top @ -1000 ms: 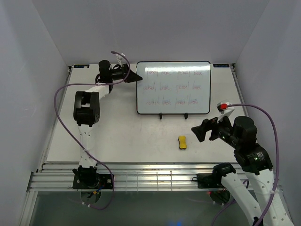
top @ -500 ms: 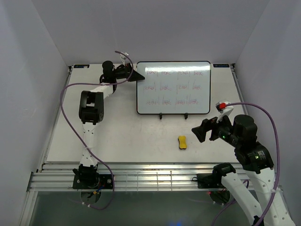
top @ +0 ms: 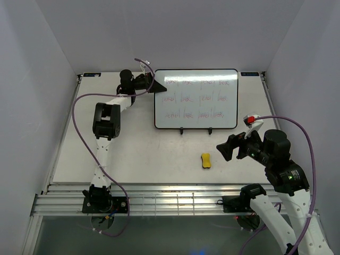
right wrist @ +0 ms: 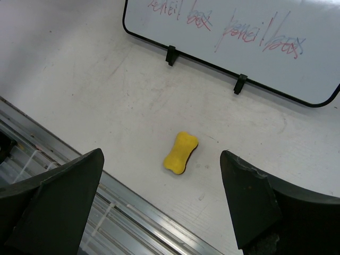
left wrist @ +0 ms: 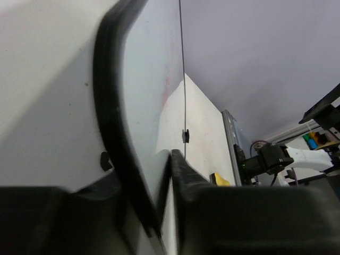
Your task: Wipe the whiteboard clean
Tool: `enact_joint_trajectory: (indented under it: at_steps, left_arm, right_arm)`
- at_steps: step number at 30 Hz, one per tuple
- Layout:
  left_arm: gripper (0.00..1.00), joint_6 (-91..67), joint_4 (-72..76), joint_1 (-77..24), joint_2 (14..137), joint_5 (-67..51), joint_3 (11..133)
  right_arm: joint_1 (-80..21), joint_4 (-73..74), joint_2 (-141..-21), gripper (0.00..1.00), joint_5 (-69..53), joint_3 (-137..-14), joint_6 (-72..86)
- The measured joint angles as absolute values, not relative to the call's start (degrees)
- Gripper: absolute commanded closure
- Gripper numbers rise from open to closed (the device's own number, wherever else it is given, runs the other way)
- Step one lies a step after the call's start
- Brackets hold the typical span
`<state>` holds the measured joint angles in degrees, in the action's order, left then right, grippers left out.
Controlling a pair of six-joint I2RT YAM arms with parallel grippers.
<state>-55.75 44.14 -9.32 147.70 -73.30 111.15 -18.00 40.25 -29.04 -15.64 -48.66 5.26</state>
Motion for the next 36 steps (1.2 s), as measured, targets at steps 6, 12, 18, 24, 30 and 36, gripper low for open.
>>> enact_joint_trajectory:
  at_steps: [6, 12, 18, 24, 30, 36]
  left_arm:
    - [1.0, -59.44, 43.79, -9.63, 147.55, -74.83, 112.77]
    - [1.0, -60.42, 44.95, -9.72, 147.3, -74.72, 112.01]
    - [1.0, -61.98, 49.63, -9.96, 144.38, -72.23, 105.62]
    - [1.0, -62.81, 53.28, -10.57, 141.29, -69.41, 101.8]
    - [1.0, -65.47, 57.63, -11.03, 141.29, -68.07, 101.75]
    - [1.0, -69.69, 63.13, -10.94, 141.29, -66.48, 101.75]
  right_arm:
    - [-18.0, 40.25, -28.93, 0.05, -15.64, -48.66, 5.1]
    - [-18.0, 40.25, -28.82, 0.05, -15.86, -48.66, 5.02]
    - [-18.0, 40.16, -28.53, 0.05, -16.51, -48.66, 4.97]
    - [-18.0, 40.14, -27.94, 0.05, -16.69, -48.66, 4.99]
    - [-18.0, 40.03, -27.29, 0.05, -16.69, -48.66, 5.1]
    - [-18.0, 39.4, -26.96, 0.05, -16.67, -48.64, 5.19]
